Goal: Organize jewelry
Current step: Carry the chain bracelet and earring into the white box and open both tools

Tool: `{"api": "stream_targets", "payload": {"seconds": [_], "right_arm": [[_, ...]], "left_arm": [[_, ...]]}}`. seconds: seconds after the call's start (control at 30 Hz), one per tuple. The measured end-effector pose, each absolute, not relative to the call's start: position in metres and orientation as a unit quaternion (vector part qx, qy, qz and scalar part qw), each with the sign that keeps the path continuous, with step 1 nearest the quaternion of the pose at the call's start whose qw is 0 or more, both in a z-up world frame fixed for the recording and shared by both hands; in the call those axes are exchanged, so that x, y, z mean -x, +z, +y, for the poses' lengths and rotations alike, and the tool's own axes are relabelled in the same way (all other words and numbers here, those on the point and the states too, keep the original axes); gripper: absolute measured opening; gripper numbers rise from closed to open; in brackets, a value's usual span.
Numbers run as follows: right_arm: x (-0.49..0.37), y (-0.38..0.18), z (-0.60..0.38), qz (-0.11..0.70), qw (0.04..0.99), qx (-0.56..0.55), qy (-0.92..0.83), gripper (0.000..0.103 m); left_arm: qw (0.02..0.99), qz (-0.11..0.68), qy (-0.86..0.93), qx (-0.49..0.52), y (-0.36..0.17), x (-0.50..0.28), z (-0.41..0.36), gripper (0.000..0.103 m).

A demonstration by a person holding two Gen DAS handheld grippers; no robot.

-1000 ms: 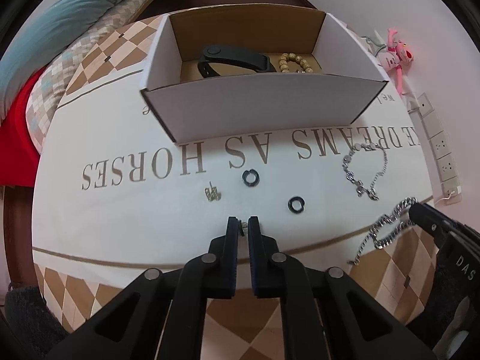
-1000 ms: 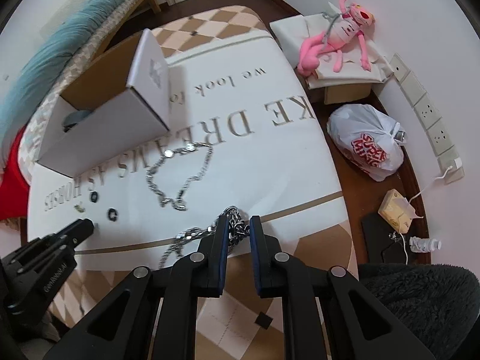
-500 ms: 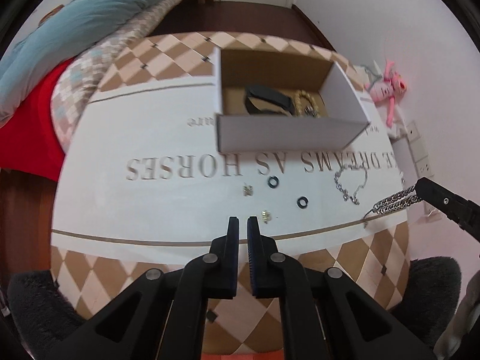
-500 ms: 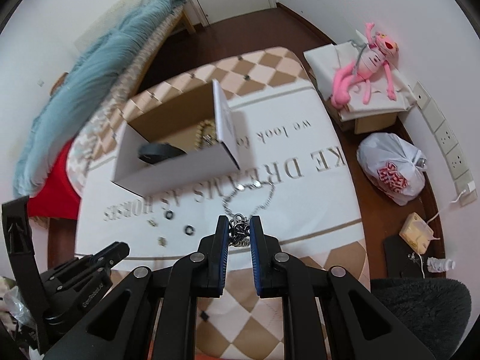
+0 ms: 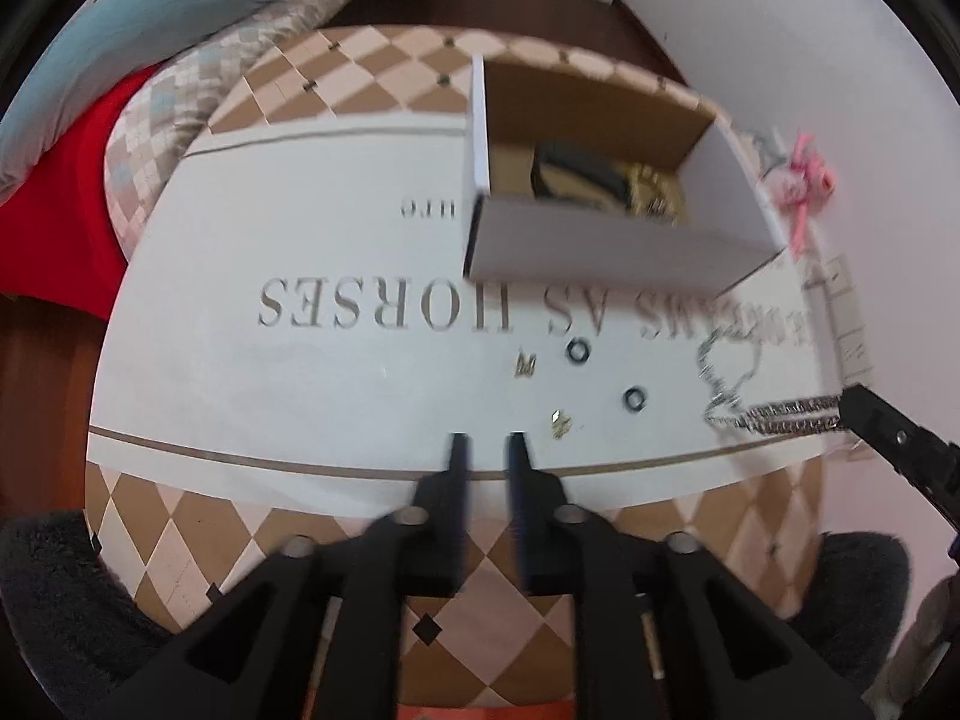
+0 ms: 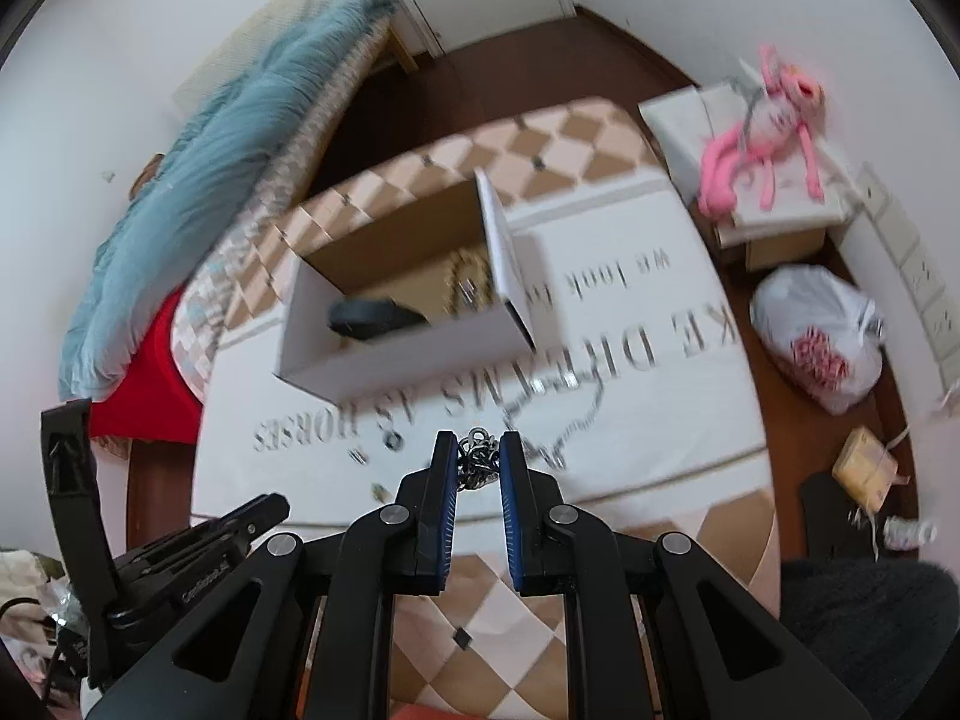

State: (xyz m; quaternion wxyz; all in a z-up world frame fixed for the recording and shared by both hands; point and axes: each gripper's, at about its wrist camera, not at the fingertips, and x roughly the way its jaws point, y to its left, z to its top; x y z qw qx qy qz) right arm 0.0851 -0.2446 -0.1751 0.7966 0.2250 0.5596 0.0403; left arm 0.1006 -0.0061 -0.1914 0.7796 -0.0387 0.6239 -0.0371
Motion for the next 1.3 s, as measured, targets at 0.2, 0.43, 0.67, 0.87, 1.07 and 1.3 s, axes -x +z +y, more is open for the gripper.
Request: {"api": "stream_targets", "payload": {"seconds": [0.2, 0.43, 0.67, 0.87, 1.07, 1.3], "right_arm": [[-0.063, -0.227, -0.258, 0.598, 0.763, -0.246, 0.018, 0.014], [-0.055, -0.249, -0.266, 0.609, 0.751, -0.255, 0.000, 0.015], [-0.058, -0.252, -0.270, 0.609, 0.751, -0.257, -0.005, 0.015], [-0.060, -0.251, -0.271, 0.608, 0.751, -0.257, -0.004, 0.015], [-0.063, -0.231, -0.264, 0.599, 0.759, -0.255, 0.016, 0.015], [-0.083, -0.168, -0.255, 0.559, 0.789, -0.246, 0.066, 0.015]], "left_arm": [[0.780, 0.625, -0.028, 0.003, -0.210, -0.103, -0.029, 0.086], [0.772, 0.635, -0.026, -0.024, -0.231, -0.111, -0.053, 0.085], [0.785, 0.617, -0.044, -0.035, -0.229, -0.115, -0.067, 0.028], [0.786, 0.615, -0.058, -0.037, -0.229, -0.120, -0.075, 0.005], [0.788, 0.611, -0.071, -0.018, -0.212, -0.111, -0.064, 0.005], [0.804, 0.587, -0.095, 0.009, -0.146, -0.114, -0.045, 0.005]]}}
